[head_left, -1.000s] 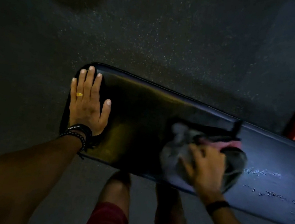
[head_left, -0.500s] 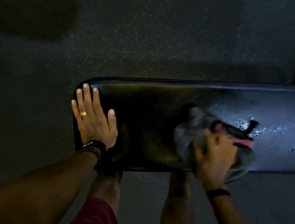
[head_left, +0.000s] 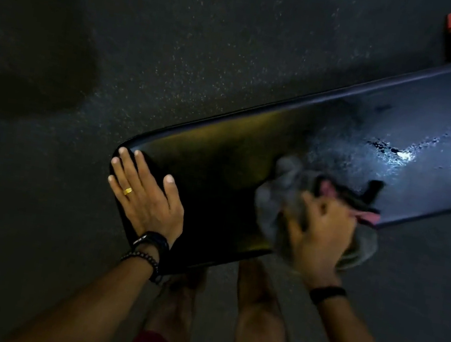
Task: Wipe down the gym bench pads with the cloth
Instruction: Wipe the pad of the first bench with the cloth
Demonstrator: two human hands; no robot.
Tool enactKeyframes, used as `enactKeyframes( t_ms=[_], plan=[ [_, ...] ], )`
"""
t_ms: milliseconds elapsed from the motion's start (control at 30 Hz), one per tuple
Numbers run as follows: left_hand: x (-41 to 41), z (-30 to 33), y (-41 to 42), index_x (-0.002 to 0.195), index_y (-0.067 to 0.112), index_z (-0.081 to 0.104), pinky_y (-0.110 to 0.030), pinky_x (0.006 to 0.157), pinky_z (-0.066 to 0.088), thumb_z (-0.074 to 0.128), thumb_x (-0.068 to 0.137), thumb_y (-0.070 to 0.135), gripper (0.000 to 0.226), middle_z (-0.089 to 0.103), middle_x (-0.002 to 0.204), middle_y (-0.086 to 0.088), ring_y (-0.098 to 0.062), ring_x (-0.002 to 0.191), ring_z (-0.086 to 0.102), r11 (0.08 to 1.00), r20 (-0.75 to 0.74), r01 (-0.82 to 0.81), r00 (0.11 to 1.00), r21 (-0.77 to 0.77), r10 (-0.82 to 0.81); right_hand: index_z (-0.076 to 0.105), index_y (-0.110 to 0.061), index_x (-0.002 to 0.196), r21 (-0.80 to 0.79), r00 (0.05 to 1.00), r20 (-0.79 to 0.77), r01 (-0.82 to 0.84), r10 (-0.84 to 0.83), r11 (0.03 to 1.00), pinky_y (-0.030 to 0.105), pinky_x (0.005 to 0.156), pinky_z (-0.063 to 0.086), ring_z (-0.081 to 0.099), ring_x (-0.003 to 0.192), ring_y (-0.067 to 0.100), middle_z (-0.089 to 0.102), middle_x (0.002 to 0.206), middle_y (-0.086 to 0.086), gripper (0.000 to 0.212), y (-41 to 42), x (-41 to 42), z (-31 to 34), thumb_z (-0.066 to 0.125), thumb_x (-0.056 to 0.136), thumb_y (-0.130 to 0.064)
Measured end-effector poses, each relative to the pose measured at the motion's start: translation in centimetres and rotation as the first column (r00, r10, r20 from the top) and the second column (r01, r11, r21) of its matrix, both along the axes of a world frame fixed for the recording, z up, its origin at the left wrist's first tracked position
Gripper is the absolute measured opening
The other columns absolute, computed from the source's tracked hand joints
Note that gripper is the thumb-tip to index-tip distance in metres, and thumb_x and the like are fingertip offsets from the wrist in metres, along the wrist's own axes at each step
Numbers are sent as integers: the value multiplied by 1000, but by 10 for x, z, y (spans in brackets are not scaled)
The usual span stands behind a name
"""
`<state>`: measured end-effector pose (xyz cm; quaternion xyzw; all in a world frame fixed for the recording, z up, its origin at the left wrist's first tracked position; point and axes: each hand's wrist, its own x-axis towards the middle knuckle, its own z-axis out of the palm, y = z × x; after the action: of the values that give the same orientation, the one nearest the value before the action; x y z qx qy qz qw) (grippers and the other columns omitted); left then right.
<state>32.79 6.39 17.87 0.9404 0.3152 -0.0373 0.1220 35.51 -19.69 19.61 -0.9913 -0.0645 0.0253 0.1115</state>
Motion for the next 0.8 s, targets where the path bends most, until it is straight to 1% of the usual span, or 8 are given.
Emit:
enactKeyframes(
  t_ms=[133,200,300,400,500,567,633,800],
  plan=[
    [5,-2,6,151,5,26,-53,121,0,35,99,34,60,12,162,-19,-35,150,7,1000,61,24,998,-8,-23,66,-16,117,49,817,196,544,-542,838,41,83,35,57,104,38,59,125,21,44,20,109,-15,55,91,-51],
    [9,-2,0,151,4,27,-53,121,-1,36,99,34,60,15,161,-18,-34,150,10,993,71,116,991,8,-116,66,-16,116,53,847,212,489,-488,871,42,77,36,58,93,37,62,113,21,43,45,102,-18,54,93,-51],
    [36,6,-7,149,4,33,-49,122,-3,32,101,36,57,22,160,-16,-31,150,14,937,128,348,931,-27,-342,54,-18,121,73,996,72,48,-53,996,41,71,33,54,81,32,58,98,15,37,70,-2,-10,56,91,-40],
    [93,8,-21,145,4,40,-51,122,3,28,101,37,56,33,155,-15,-31,147,23,845,132,531,843,-57,-521,50,-23,116,74,989,-21,-143,145,987,37,64,29,50,74,27,49,90,6,42,31,-53,-3,68,80,-37],
    [139,4,-44,144,5,40,-52,119,16,25,100,40,58,43,148,-15,-33,139,36,710,71,699,715,-83,-696,57,-16,110,39,979,141,143,-147,989,38,63,36,52,72,31,54,88,14,26,-31,1,-9,56,93,-36],
    [147,-3,-55,145,9,38,-51,107,33,23,98,44,61,50,139,-14,-33,125,48,677,15,726,683,-121,-730,64,-14,113,49,807,219,552,-548,832,39,74,35,55,85,35,59,98,20,37,-67,59,-13,53,95,-44],
    [145,-7,-55,146,11,37,-47,92,39,24,98,47,61,54,131,-14,-33,113,52,695,6,709,701,-119,-713,65,-15,117,70,627,219,754,-747,653,38,82,33,56,95,35,60,107,20,45,-71,84,-13,52,94,-51],
    [143,-3,-52,144,9,39,-48,89,41,26,98,46,60,55,131,-15,-35,113,53,685,8,713,694,-147,-720,53,-17,117,122,836,67,534,-544,836,40,71,35,48,84,31,57,90,19,39,31,-31,-12,54,91,-46]
  ],
)
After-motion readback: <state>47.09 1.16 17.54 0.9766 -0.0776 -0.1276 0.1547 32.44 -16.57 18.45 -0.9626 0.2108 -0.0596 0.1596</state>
